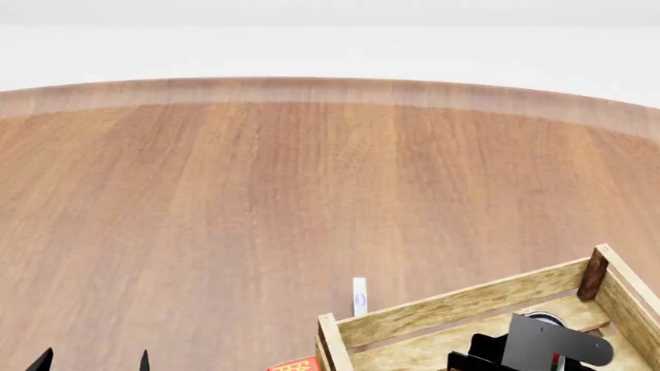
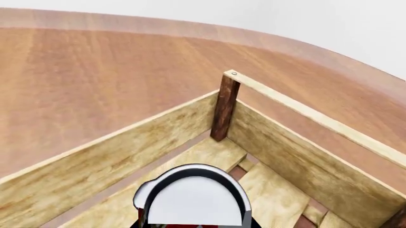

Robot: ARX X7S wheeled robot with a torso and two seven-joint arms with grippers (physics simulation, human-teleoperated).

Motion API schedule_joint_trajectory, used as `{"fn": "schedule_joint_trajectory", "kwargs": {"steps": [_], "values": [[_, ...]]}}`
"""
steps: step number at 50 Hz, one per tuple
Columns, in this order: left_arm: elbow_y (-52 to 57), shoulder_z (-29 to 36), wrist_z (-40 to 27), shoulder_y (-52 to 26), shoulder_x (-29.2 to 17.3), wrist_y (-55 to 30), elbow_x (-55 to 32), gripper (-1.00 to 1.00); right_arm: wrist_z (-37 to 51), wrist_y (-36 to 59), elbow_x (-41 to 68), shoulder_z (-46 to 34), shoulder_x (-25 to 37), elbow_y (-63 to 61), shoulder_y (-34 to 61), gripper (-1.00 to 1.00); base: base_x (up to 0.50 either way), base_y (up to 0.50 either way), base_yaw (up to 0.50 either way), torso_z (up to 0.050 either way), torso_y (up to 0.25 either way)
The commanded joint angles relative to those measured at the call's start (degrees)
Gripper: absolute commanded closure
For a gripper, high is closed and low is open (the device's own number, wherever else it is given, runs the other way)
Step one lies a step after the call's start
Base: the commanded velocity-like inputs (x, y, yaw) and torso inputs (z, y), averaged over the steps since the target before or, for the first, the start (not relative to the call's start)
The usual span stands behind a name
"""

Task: Pick up the tomato sauce, and put it in the wooden tray.

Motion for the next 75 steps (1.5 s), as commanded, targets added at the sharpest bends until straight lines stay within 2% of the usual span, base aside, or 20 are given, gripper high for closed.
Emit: {"fn": "schedule_joint_trajectory", "kwargs": {"steps": [1,4,5,25,37,42,58,60,63,75], "values": [[1.61,-0.23,1.66,0.44,0.86,0.36,-0.27,-1.00,-1.64,0.09,-3.25,2.28,-0.86,-0.02,0.22,1.00,0.00,0.00,0.00,0.000,0.000],[3.25,-0.06,1.07,0.86,0.72,-0.73,-0.25,-1.00,-1.74,0.61,-3.06,2.69,-0.80,-0.02,0.31,1.00,0.00,0.00,0.00,0.000,0.000],[3.43,-0.03,1.02,0.89,0.69,-0.85,-0.28,-1.00,-1.58,0.69,-3.09,2.78,-0.80,-0.02,0.29,-1.00,0.00,0.00,0.00,0.000,0.000],[-1.14,-0.11,2.30,-0.49,0.71,2.26,-0.72,-1.00,-1.47,1.12,-3.57,2.99,-0.89,-0.02,0.32,-1.00,0.00,0.00,0.00,0.000,0.000],[1.34,0.28,1.27,0.27,0.43,0.77,-0.77,-1.00,-1.44,0.90,-3.59,2.81,-0.88,-0.02,0.27,-1.00,0.00,0.00,0.00,0.000,0.000],[2.47,0.44,0.87,0.56,0.25,0.04,-0.82,-1.00,0.87,-2.18,-4.98,1.35,-0.95,-0.02,-0.04,-1.00,0.00,0.00,0.00,0.000,0.000],[0.30,0.57,1.33,-0.07,0.20,1.51,-0.92,-1.00,-2.48,-6.51,-3.48,1.45,-1.07,-0.54,1.07,-1.00,0.00,0.00,0.00,0.000,0.000],[1.10,0.67,1.04,0.14,0.14,0.98,-0.94,-1.00,-2.25,-4.03,-3.77,1.11,-1.21,-6.74,-1.52,-1.00,0.00,0.00,0.00,0.000,0.000],[1.02,0.72,1.00,0.06,0.14,0.99,-0.96,-1.00,-2.32,3.82,-3.73,0.91,-1.35,-22.27,-7.43,-1.00,0.00,0.00,0.00,0.000,0.000],[1.29,0.89,0.82,-0.01,-0.05,0.77,-1.16,-1.00,-4.25,20.17,-2.08,-0.61,-1.54,-56.62,-19.50,-1.00,0.00,0.00,0.00,0.000,0.000]]}}
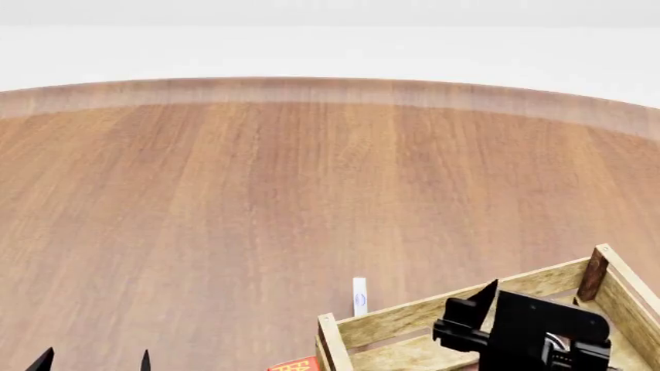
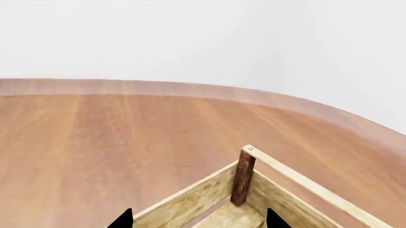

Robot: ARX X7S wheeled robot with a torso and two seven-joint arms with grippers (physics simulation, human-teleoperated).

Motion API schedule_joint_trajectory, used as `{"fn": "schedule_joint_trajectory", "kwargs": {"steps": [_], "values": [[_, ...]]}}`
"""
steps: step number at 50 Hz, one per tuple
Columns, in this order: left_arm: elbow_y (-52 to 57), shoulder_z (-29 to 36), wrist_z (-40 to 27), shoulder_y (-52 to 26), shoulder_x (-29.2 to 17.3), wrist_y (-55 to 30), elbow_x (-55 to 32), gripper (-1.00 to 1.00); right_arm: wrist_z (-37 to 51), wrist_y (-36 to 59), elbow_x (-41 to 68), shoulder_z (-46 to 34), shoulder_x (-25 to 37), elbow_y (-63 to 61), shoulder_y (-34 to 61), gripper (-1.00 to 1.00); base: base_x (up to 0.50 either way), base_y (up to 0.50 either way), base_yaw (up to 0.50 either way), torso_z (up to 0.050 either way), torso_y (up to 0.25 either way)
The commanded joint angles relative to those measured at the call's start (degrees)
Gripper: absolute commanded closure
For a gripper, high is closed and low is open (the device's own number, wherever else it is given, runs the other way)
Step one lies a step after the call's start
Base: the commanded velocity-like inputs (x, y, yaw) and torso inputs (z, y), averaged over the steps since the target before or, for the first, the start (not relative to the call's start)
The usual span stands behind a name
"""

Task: Pick up the tomato sauce, and put it in the wooden tray.

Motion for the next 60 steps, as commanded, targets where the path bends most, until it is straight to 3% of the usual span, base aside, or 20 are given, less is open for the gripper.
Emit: {"fn": "schedule_joint_trajectory", "kwargs": {"steps": [1,11,31,60], "values": [[-0.40,-0.50,2.43,-0.04,0.92,1.76,-0.42,-1.00,-3.19,11.86,0.34,-0.18,-1.07,-27.59,-9.85,-1.00,0.00,0.00,0.00,0.000,0.000],[0.53,-0.29,1.95,0.19,0.77,1.23,-0.50,-1.00,-4.24,19.53,1.82,-2.40,-0.34,-48.40,-17.43,-1.00,0.00,0.00,0.00,0.000,0.000],[-0.17,-0.09,1.94,-0.26,0.67,1.59,-0.82,-1.00,-4.36,26.39,1.57,-7.37,2.41,-75.02,-28.87,-1.00,0.00,0.00,0.00,0.000,0.000],[-0.22,0.30,1.61,-0.37,0.38,1.72,-1.13,-1.00,-3.71,21.35,-1.34,-12.77,6.66,-89.31,-40.63,-1.00,0.00,0.00,0.00,0.000,0.000]]}}
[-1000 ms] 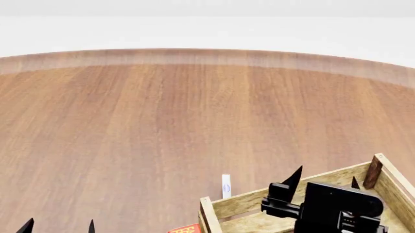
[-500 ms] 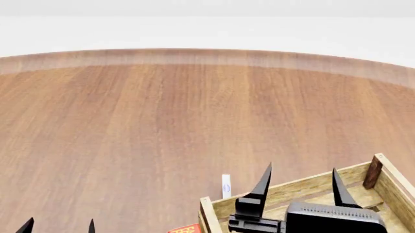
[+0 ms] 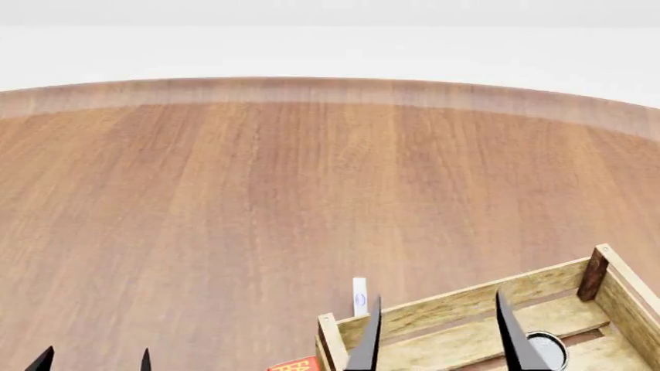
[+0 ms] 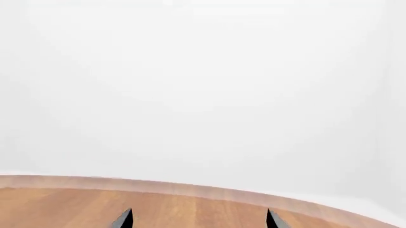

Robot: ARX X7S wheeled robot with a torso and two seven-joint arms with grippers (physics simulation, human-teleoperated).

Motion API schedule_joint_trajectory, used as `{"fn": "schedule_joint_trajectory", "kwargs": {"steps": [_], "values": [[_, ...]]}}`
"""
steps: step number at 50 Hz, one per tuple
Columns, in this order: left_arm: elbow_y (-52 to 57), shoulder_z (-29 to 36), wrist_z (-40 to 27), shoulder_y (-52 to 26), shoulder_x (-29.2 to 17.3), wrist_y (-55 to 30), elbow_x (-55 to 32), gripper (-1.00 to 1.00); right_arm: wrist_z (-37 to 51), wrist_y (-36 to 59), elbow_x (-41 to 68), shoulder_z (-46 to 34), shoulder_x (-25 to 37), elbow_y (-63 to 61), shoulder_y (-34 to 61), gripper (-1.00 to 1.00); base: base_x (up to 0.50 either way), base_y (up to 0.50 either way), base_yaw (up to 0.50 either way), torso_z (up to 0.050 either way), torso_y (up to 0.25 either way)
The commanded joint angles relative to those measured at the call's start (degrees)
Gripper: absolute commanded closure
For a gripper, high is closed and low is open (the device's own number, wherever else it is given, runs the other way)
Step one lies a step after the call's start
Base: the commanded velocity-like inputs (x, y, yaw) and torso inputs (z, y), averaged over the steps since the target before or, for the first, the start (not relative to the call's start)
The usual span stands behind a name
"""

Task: Pick up the tomato sauce, and put it in the wooden tray.

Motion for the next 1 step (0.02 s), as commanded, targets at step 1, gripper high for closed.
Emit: {"fn": "schedule_joint_trajectory", "kwargs": {"steps": [1], "values": [[-0.43,-0.48,2.41,0.01,0.96,1.85,-0.36,-1.00,-1.46,-3.32,-1.10,0.22,0.76,-3.09,-3.94,-1.00,0.00,0.00,0.00,0.000,0.000]]}}
